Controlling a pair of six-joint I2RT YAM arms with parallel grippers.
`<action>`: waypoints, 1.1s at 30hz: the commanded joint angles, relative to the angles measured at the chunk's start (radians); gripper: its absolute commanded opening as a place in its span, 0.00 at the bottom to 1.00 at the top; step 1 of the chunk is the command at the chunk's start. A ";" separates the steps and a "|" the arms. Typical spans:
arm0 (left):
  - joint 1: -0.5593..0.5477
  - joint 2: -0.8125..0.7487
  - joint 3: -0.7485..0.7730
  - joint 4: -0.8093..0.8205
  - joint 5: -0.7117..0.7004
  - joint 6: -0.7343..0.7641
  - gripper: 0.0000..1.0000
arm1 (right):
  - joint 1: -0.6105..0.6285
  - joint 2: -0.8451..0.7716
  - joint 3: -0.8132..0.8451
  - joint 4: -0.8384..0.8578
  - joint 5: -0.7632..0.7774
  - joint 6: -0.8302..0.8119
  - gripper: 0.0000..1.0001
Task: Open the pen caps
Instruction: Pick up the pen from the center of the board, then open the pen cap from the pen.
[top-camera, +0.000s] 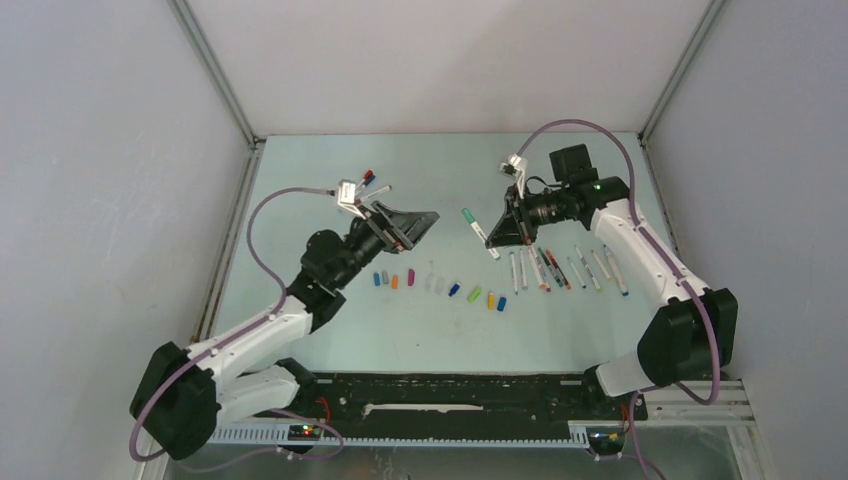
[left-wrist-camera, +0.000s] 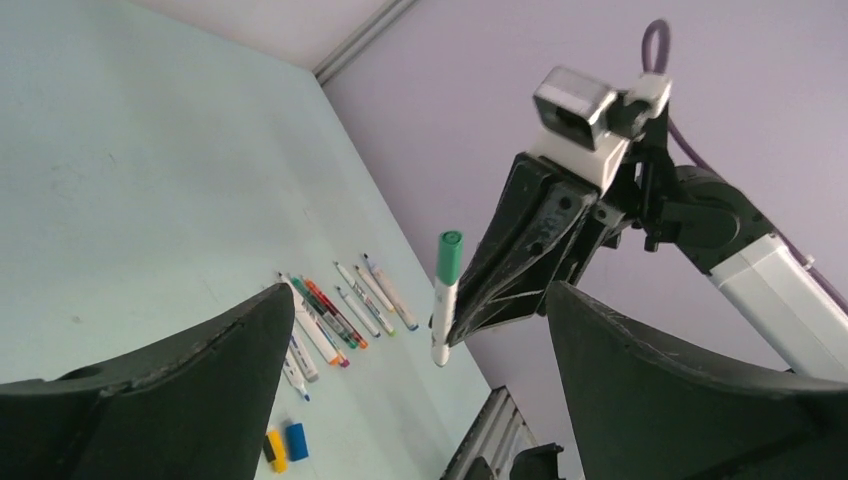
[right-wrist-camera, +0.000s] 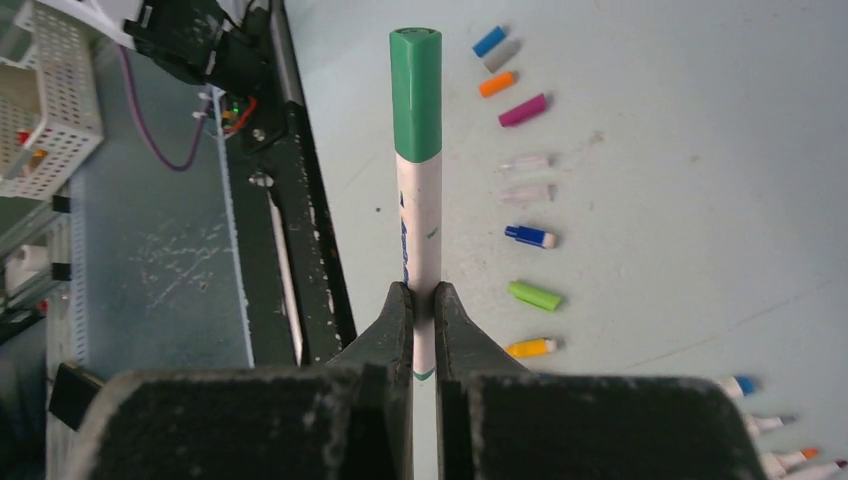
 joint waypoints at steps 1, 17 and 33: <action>-0.060 0.072 0.078 0.103 -0.101 -0.010 0.97 | -0.025 0.004 -0.001 0.014 -0.168 -0.029 0.00; -0.142 0.267 0.205 0.122 -0.077 -0.041 0.76 | 0.010 0.036 -0.001 0.002 -0.185 -0.038 0.00; -0.172 0.315 0.275 0.033 -0.062 -0.014 0.04 | 0.018 0.056 -0.001 0.007 -0.172 -0.027 0.00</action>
